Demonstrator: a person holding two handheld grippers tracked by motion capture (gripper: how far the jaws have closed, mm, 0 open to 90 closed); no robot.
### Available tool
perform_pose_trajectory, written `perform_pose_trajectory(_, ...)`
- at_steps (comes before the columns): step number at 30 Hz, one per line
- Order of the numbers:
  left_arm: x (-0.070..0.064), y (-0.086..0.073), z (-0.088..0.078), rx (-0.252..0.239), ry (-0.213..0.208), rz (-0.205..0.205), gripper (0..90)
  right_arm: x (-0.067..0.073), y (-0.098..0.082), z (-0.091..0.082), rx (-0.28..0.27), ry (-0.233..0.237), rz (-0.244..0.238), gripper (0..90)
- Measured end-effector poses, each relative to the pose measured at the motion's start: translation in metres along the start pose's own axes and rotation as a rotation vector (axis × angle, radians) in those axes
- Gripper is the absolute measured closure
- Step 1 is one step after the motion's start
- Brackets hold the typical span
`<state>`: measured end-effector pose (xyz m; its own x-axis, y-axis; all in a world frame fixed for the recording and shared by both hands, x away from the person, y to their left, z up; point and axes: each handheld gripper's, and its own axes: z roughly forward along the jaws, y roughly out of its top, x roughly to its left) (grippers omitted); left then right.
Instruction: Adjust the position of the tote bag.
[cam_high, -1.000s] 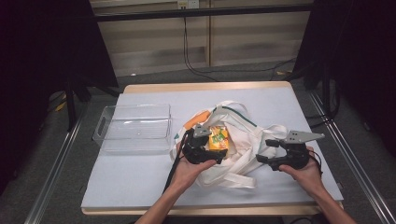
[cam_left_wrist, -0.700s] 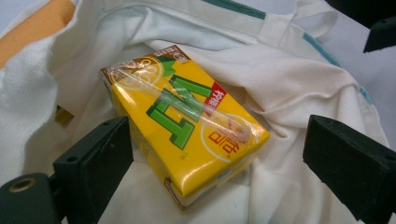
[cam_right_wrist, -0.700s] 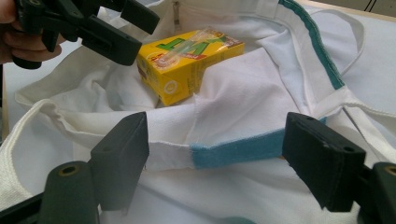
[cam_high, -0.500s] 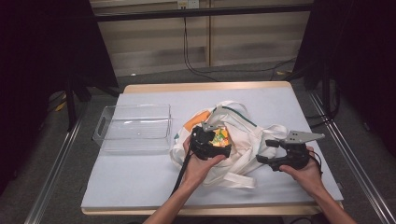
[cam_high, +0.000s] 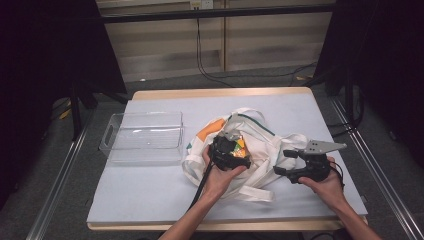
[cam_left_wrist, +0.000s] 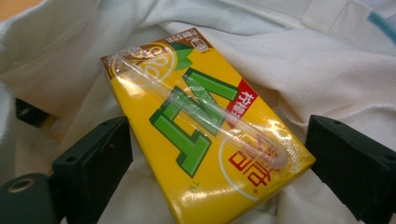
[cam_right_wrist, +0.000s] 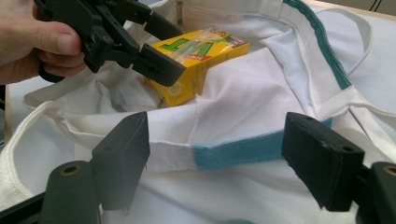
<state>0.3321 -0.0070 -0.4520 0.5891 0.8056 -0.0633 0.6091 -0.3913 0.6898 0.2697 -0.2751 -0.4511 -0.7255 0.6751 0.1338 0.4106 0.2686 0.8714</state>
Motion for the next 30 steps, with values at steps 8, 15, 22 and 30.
perform_pose_trajectory(8,0.004,0.001,-0.012,-0.025,0.028,0.034,21.3,0.0,-0.001,0.0,0.0,0.008,-0.003,23.5)
perform_pose_trajectory(15,0.015,0.007,-0.025,-0.031,0.01,0.024,26.5,0.0,0.0,0.0,0.001,0.011,-0.004,23.5)
perform_pose_trajectory(22,0.025,0.011,-0.042,-0.042,-0.048,0.045,27.7,0.0,-0.001,-0.001,-0.002,0.013,-0.002,23.5)
perform_pose_trajectory(30,0.034,0.006,-0.058,-0.045,-0.171,0.111,27.9,0.0,0.0,-0.001,-0.007,0.012,-0.003,23.5)
